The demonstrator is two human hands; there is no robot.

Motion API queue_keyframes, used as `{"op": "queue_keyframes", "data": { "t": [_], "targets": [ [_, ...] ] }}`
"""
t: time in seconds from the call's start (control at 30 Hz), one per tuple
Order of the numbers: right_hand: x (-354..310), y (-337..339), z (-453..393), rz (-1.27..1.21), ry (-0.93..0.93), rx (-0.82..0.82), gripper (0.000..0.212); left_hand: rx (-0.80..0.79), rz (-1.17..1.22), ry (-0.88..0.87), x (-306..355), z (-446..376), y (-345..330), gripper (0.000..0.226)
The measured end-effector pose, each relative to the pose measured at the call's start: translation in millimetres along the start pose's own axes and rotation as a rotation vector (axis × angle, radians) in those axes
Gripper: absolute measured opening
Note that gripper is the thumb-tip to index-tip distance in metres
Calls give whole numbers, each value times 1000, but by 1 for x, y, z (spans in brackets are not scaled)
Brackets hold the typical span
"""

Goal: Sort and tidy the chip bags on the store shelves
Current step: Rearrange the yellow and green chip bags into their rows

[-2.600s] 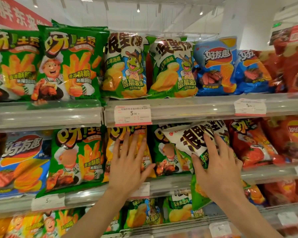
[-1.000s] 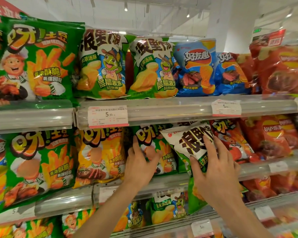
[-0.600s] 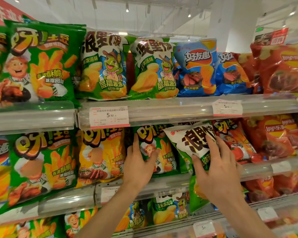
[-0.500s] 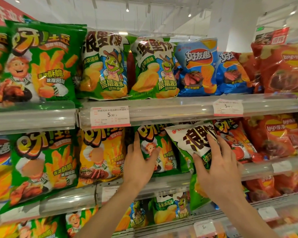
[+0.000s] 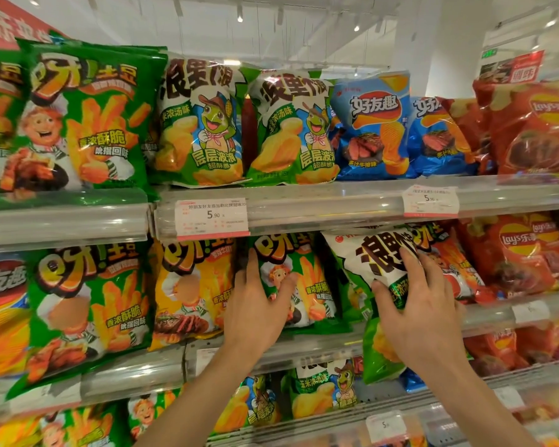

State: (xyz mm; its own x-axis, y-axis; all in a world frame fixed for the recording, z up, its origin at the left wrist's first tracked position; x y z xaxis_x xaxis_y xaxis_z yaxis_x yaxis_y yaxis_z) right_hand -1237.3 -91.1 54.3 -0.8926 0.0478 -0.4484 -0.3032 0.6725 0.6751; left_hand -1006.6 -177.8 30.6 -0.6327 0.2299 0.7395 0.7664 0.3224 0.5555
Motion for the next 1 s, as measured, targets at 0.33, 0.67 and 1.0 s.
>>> {"op": "queue_keyframes", "data": {
  "t": [0.33,0.67,1.0],
  "targets": [
    [-3,-1,-1,-38,-12,36,70,-91,84,-111,-8,31,21,88],
    [-13,-5,-5,-50,-45,15,71,-213,192,-170,-22,24,44,83],
    [-47,-23,5,-30,-16,9,69,-55,161,-139,-50,38,86,89]
  ]
}}
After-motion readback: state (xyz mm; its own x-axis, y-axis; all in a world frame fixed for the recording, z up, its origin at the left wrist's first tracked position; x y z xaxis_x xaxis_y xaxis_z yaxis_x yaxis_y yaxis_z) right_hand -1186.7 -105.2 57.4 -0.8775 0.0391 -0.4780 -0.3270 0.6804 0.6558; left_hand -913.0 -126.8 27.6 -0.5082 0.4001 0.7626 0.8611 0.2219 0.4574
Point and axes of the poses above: each hand's wrist, its own z-axis away from the middle knuckle, its own y-axis out of the back of the hand, x = y × z, the point moved 5 cm from there along -z, towards the middle knuckle, and after that the axes turned 5 degrees about y, right-handed, at the moved point
